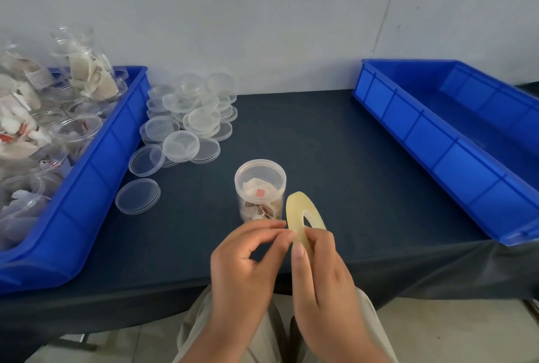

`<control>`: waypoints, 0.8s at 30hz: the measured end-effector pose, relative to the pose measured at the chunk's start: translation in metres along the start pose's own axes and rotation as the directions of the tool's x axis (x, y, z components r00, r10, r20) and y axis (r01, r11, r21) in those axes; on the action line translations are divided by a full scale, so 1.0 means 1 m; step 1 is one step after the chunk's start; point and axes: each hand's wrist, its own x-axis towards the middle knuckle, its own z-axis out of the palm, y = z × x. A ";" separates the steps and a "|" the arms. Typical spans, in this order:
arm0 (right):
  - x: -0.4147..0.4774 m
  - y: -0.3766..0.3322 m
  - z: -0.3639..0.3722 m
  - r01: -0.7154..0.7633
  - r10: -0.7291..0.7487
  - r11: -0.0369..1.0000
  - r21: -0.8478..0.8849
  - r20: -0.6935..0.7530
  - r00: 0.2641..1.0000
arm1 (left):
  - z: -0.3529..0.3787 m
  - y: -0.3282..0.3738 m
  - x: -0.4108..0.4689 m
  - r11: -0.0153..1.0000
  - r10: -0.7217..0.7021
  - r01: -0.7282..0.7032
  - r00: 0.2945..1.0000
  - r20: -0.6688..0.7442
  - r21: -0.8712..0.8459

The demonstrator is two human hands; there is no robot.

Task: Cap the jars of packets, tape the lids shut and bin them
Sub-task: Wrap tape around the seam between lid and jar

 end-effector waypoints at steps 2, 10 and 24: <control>-0.001 0.000 0.001 0.002 -0.002 1.000 -0.016 0.005 1.000 | -0.001 0.002 -0.001 0.997 -0.053 0.053 0.999 -0.003 -0.053; -0.002 -0.001 0.001 -0.009 0.011 0.999 -0.052 0.053 0.999 | -0.004 0.002 0.004 0.989 -0.144 0.145 0.982 0.120 -0.005; 0.000 0.000 -0.002 -0.058 0.051 0.996 0.060 0.112 0.992 | -0.008 -0.001 -0.007 0.998 0.007 0.001 0.994 0.113 -0.064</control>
